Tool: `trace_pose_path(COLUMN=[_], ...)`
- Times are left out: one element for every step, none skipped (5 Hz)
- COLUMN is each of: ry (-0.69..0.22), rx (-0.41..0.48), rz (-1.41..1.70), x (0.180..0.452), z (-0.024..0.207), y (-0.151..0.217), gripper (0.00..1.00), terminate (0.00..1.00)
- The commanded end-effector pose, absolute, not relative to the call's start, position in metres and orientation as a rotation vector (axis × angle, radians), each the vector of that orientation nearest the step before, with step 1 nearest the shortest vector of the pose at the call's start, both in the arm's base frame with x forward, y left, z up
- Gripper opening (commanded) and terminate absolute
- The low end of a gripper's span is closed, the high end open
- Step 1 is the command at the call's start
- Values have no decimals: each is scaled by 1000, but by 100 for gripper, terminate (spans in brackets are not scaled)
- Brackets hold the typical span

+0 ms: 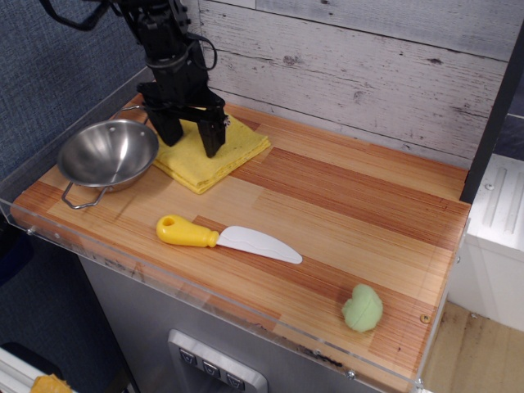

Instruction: Move the towel slightly adjacent right to bowl

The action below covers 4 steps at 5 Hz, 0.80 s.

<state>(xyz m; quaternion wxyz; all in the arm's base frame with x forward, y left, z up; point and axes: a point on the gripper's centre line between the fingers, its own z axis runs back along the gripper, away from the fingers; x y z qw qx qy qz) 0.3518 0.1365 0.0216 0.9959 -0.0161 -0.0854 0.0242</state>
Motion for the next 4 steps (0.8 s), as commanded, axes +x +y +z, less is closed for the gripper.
trace_pose_path(ry=[-267,-292,-318,-324], rx=[-14,-23,-31,45], rz=[51,43,42,26], x=[363,366,360,347], z=[64,79,99,127], y=[126,119,109,94], gripper=[100,100,100,100], terminate=[0,0,0,0])
